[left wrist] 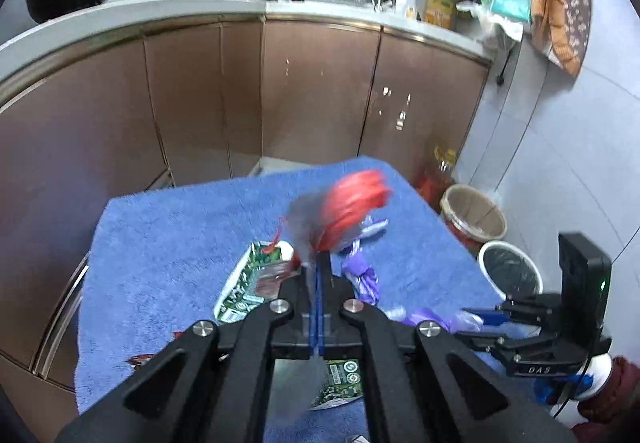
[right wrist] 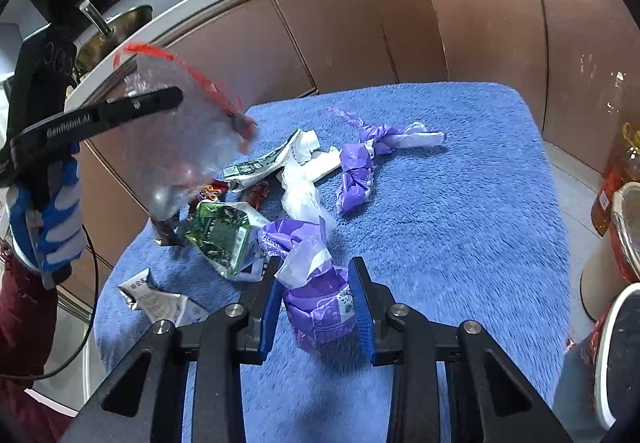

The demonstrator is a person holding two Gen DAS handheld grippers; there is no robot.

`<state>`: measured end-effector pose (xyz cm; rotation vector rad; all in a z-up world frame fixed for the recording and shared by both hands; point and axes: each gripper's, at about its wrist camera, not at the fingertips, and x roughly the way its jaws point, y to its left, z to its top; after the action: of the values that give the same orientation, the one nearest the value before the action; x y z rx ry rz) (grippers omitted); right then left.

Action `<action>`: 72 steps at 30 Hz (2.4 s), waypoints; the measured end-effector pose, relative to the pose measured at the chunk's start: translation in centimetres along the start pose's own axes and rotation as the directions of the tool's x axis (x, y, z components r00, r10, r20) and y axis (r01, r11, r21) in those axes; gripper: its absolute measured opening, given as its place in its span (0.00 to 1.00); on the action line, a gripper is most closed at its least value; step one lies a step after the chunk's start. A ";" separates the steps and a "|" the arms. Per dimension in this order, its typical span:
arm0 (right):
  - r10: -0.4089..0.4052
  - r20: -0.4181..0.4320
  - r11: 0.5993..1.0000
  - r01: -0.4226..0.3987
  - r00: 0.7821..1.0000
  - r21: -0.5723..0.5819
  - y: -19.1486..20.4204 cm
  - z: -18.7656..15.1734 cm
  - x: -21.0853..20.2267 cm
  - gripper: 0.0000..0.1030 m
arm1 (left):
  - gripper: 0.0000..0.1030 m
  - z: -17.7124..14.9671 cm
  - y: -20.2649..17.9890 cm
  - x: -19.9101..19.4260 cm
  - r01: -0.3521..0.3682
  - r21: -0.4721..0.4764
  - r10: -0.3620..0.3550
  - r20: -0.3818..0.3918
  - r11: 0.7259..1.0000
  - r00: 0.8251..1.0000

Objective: Collect trash
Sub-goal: 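Carry the bag and glove to the white-rimmed bin and open both tools, then move both open tools back over the trash on the towel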

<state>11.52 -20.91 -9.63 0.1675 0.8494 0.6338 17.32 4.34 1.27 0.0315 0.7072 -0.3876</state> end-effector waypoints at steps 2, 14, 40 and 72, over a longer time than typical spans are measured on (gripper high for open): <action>-0.002 0.017 1.000 0.002 1.000 0.010 0.1 -0.2 -1.1 0.30 | 0.00 0.7 -0.4 -1.5 -0.008 0.001 0.008 0.031 1.000 0.999; -0.076 0.179 0.994 0.060 0.981 0.094 -2.1 -1.2 -8.3 0.30 | 0.00 3.5 -6.4 -4.8 0.020 0.076 -0.028 0.100 0.997 0.995; -0.723 0.057 0.584 0.565 0.689 0.583 -27.4 -11.7 -18.9 0.32 | 0.00 5.0 -46.9 20.3 0.564 0.299 -0.491 -0.288 0.770 0.822; -0.700 0.279 0.696 0.542 0.657 0.471 -15.2 -6.6 -23.2 0.67 | 0.03 5.5 -37.4 9.8 0.448 0.223 -0.441 -0.083 0.866 0.894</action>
<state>2.17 -47.39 -4.75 0.3045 0.5069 -0.2413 14.17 -34.52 2.97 0.1008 0.6920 -0.9189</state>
